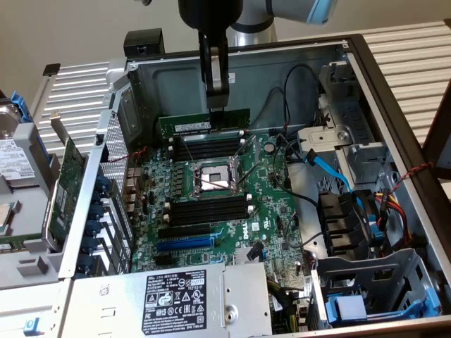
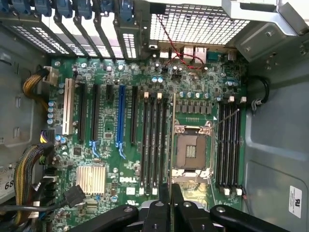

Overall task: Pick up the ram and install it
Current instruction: 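Pick up the ram and move it above insertion slot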

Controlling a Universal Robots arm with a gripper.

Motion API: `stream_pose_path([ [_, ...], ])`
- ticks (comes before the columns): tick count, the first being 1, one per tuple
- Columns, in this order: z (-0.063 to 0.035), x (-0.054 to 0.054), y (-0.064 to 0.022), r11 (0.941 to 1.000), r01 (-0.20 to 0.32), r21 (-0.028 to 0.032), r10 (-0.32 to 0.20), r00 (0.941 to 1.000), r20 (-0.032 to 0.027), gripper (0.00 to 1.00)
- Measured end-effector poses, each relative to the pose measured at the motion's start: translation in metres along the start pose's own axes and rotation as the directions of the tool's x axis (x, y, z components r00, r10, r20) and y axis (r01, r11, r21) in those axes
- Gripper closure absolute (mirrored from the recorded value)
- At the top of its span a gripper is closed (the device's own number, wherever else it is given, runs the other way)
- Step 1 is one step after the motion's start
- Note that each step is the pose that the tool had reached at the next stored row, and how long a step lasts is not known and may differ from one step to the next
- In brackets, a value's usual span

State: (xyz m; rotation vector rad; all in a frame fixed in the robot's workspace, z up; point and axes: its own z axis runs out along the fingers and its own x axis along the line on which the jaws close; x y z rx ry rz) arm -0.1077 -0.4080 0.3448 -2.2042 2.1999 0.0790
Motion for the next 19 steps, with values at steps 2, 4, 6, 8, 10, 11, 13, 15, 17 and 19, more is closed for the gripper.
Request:
stream_pose_path([
  [2,0.0014,0.000,0.0000,1.0000,0.000,-0.0020,0.000,1.0000,-0.0018,0.87],
  [4,0.0017,0.000,0.0000,1.0000,-0.001,-0.0029,0.001,1.0000,-0.0018,0.87],
  [6,0.0035,0.000,0.0000,1.0000,-0.001,-0.0028,0.001,1.0000,-0.0016,0.87],
  [8,0.0071,0.001,-0.0001,1.0000,-0.001,-0.0029,0.001,1.0000,-0.0016,0.87],
  [10,0.0107,0.001,-0.0002,1.0000,0.000,-0.0029,0.000,1.0000,-0.0017,0.87],
  [11,0.0125,0.001,-0.0002,1.0000,-0.001,-0.0029,0.000,1.0000,-0.0017,0.87],
  [13,0.0161,0.001,-0.0003,1.0000,0.000,-0.0029,0.000,1.0000,-0.0017,0.87],
  [15,0.0197,0.002,-0.0003,1.0000,-0.001,-0.0029,0.001,1.0000,-0.0018,0.87],
  [17,0.0231,0.002,-0.0004,1.0000,-0.001,-0.0029,0.001,1.0000,-0.0016,0.87],
  [19,0.0251,0.003,-0.0005,1.0000,0.000,-0.0030,0.000,1.0000,-0.0018,0.87],
])
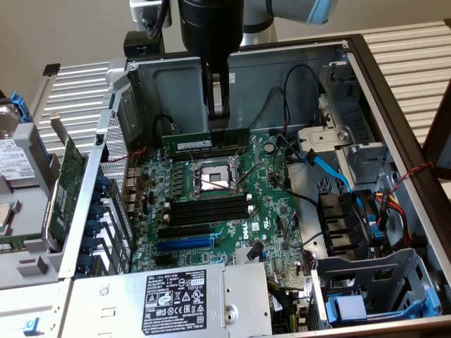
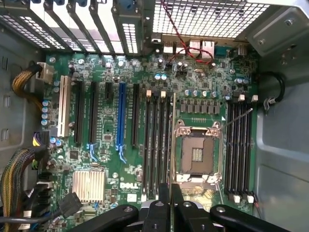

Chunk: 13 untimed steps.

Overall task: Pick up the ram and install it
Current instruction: 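Pick up the ram and move it above insertion slot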

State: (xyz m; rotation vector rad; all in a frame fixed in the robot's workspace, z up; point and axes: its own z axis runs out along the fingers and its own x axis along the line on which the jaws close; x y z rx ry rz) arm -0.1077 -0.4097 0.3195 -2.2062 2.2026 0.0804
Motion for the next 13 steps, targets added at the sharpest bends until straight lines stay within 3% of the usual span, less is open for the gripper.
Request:
stream_pose_path([
  [13,0.0084,0.0032,0.0000,1.0000,0.000,0.0000,0.000,1.0000,-0.0027,0.87],
])
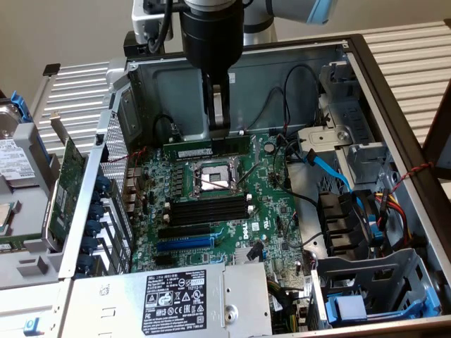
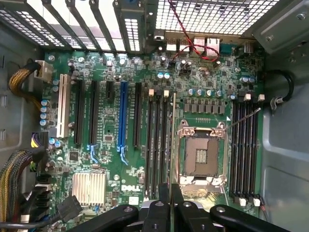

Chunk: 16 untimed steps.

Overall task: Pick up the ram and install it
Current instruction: 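Pick up the ram and move it above insertion slot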

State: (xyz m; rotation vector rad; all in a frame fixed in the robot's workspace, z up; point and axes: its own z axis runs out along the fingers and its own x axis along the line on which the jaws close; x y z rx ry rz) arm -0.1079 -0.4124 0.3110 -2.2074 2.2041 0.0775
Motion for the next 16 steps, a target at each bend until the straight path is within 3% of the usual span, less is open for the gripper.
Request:
stream_pose_path([
  [7,0.0009,0.004,0.0000,1.0000,0.000,-0.0003,0.000,1.0000,-0.0044,0.87],
  [16,0.0122,0.005,-0.0003,1.0000,0.000,-0.0006,0.000,0.9999,-0.0171,0.87],
])
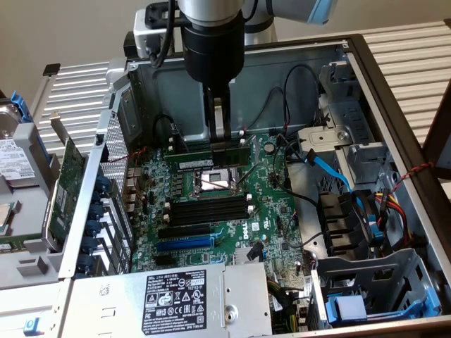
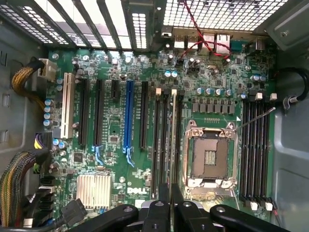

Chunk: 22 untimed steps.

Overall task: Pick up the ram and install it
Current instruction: 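Pick up the ram and move it above insertion slot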

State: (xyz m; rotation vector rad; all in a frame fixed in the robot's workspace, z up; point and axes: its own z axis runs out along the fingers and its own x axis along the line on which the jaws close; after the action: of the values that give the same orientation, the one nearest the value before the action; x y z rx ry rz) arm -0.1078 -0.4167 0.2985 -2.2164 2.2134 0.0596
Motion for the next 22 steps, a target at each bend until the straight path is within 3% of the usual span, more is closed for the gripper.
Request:
stream_pose_path([
  [6,0.0086,0.000,-0.0001,1.0000,0.000,-0.0001,0.000,1.0000,-0.0093,0.87],
  [9,0.0102,-0.001,-0.0002,1.0000,-0.001,-0.0002,0.001,0.9998,-0.0207,0.87],
  [12,0.0109,-0.001,-0.0002,1.0000,0.000,-0.0002,0.000,0.9998,-0.0223,0.87],
  [17,0.0130,0.000,0.0004,1.0000,0.000,-0.0002,0.000,1.0000,0.0012,0.87],
  [22,0.0167,0.001,0.0008,1.0000,0.000,-0.0005,0.000,1.0000,0.0034,0.87],
])
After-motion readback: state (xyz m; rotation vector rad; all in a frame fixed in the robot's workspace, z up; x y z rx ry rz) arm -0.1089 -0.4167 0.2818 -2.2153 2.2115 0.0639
